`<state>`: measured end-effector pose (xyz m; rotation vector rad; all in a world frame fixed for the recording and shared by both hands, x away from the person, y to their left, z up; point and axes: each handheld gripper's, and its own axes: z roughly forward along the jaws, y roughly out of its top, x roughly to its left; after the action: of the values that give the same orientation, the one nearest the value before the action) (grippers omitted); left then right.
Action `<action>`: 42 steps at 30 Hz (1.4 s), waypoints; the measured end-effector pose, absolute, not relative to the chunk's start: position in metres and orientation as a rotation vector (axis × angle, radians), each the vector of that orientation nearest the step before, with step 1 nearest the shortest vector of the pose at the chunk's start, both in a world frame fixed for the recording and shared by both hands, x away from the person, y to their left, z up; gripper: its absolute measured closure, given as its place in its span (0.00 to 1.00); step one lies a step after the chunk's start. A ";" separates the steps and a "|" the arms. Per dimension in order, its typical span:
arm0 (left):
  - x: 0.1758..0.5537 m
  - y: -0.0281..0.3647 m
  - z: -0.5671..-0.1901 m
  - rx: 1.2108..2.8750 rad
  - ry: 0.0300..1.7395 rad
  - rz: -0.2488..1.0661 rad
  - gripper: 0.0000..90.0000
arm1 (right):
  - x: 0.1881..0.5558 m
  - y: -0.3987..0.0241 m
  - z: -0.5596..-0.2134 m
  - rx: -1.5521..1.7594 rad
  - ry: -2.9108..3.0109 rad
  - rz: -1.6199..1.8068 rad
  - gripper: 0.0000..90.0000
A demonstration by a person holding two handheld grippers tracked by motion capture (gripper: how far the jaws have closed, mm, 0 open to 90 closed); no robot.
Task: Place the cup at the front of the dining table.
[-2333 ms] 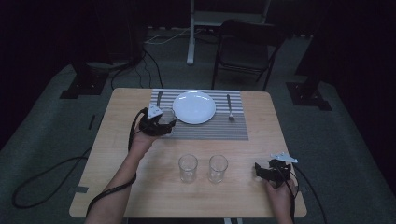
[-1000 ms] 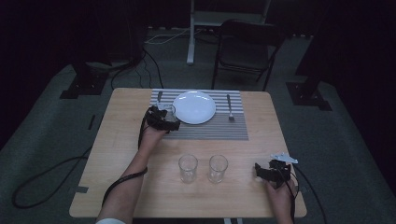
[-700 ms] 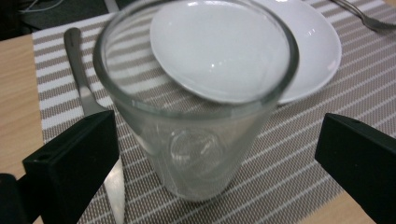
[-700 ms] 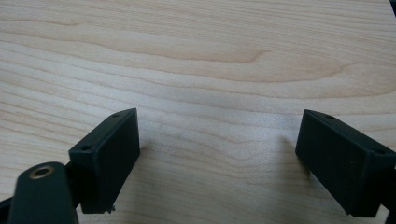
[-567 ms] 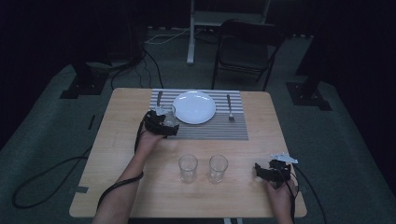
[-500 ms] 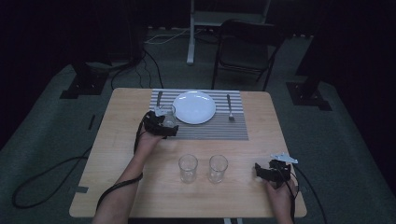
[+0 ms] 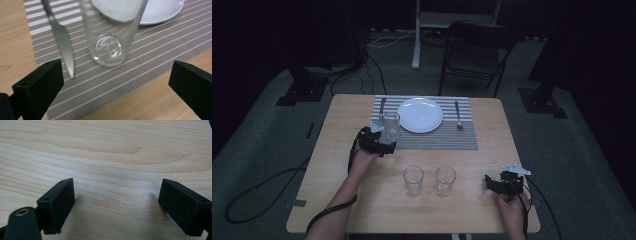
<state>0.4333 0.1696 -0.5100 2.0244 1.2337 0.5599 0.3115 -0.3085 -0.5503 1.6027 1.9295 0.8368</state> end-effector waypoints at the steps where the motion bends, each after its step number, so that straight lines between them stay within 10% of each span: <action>1: 0.432 0.171 -0.511 2.026 1.232 0.557 0.00 | 0.312 -0.309 -0.550 1.603 1.930 0.837 0.15; 42: 0.358 0.226 -0.512 1.959 1.274 0.541 0.00 | 0.311 -0.309 -0.550 1.603 1.929 0.837 0.15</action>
<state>0.3578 0.2256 -0.5122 1.9592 1.2739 0.5409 0.3115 -0.3085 -0.5503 1.6027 1.9295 0.8365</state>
